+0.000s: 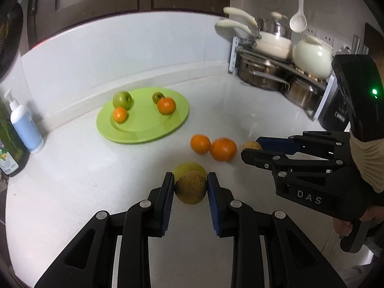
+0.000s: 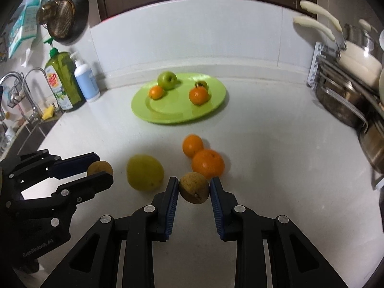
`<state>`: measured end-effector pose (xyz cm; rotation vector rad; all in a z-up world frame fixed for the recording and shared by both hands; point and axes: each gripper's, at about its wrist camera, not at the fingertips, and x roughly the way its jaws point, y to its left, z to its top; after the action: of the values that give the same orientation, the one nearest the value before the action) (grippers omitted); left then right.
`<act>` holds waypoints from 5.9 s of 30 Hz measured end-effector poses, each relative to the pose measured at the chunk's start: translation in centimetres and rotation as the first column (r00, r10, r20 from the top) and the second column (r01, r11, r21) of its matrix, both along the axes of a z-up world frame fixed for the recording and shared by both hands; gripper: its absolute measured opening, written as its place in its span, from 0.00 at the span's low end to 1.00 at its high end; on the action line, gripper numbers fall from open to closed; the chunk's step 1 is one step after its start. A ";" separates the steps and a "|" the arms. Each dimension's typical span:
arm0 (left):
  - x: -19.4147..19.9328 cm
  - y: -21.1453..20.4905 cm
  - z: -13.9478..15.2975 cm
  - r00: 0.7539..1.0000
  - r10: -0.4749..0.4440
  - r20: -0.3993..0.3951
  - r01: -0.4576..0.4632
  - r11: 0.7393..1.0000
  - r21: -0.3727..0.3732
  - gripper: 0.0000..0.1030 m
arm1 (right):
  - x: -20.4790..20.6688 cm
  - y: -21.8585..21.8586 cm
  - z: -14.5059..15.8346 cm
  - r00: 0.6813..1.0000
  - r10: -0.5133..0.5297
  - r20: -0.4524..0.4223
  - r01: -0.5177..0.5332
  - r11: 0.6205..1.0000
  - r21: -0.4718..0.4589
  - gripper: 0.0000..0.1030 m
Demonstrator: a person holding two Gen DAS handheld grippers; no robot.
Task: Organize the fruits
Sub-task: 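Carry both small brown fruits with both tools over the green plate, then open both tools to release the brown fruits onto the plate, then withdraw both tools back toward the pear and green fruit on the counter, then grasp the large yellow-green pear with the left tool while the right tool grasps the small green fruit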
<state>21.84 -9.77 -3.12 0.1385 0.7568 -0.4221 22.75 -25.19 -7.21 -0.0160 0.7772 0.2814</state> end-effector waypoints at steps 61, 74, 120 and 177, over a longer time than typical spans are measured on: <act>21.1 4.3 -4.0 0.980 0.117 -0.158 -0.111 0.993 0.046 0.27 | 20.7 7.0 -1.2 0.976 0.127 -0.177 -0.131 0.991 -0.009 0.28; 20.9 4.5 -4.1 0.978 0.135 -0.159 -0.130 0.990 0.046 0.30 | 20.9 6.9 -1.8 0.974 0.117 -0.194 -0.121 0.993 -0.008 0.31; 1.3 3.9 5.5 0.966 0.079 0.245 -0.095 0.994 0.053 0.94 | -1.3 0.7 6.2 0.958 -0.221 0.183 0.233 0.971 -0.049 0.84; 5.6 -1.5 -6.4 0.825 -0.565 -0.014 0.560 0.813 0.157 0.49 | -3.4 4.9 -5.3 0.946 -0.314 -0.075 0.311 0.949 -0.046 0.34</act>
<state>27.48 -11.27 -9.54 0.5263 0.7064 -0.9270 19.38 -20.28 -12.49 0.0875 0.8528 -0.0335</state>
